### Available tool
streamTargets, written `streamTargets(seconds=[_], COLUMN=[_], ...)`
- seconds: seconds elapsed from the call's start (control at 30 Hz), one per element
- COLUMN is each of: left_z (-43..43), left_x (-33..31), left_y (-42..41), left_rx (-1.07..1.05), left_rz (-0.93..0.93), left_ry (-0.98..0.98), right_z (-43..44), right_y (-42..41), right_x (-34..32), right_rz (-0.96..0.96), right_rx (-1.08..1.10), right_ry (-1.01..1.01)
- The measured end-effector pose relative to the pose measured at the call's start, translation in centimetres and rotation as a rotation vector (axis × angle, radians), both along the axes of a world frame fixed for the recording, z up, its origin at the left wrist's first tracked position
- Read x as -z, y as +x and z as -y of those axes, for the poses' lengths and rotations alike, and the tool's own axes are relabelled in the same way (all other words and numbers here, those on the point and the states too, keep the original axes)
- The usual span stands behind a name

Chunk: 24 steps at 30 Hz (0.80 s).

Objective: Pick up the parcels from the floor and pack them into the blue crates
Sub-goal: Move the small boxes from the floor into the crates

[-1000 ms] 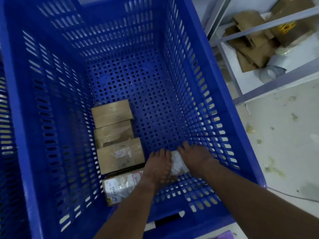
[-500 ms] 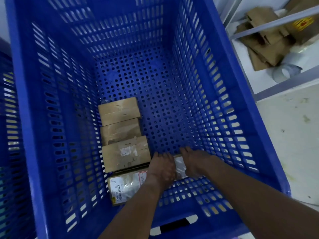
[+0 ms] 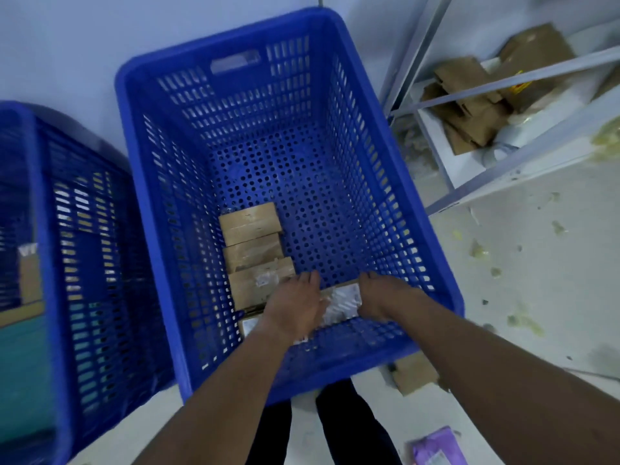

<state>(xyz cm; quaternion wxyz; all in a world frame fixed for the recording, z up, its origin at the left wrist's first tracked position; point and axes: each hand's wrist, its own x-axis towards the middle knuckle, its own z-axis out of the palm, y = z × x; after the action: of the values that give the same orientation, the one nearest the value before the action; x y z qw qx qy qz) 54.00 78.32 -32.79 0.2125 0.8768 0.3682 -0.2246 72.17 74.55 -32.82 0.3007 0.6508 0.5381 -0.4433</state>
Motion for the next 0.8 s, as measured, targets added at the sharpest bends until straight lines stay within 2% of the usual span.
streamTargets(seconds=[0.3, 0.43, 0.6, 0.8], left_z=[0.5, 2.3, 5.3, 9.0], left_x=[-17.1, -24.1, -27.5, -29.3], left_y=[-1.9, -3.5, -5.5, -7.4], left_rx=[-0.178, -0.115, -0.106, 0.01], left_rz=[0.045, -0.027, -0.042, 0.033], left_ry=[0.04, 0.097, 0.086, 0.106], right_z=[6.5, 11.1, 16.2, 21.8], right_y=[-1.0, -2.2, -2.9, -5.1], right_x=[-14.8, -21.1, -25.0, -29.1], right_rz=[-0.013, -0.008, 0.017, 0.178], right_rx=[0.159, 0.238, 0.365, 0.455], right_ry=[0.267, 0.33, 0.285, 0.331])
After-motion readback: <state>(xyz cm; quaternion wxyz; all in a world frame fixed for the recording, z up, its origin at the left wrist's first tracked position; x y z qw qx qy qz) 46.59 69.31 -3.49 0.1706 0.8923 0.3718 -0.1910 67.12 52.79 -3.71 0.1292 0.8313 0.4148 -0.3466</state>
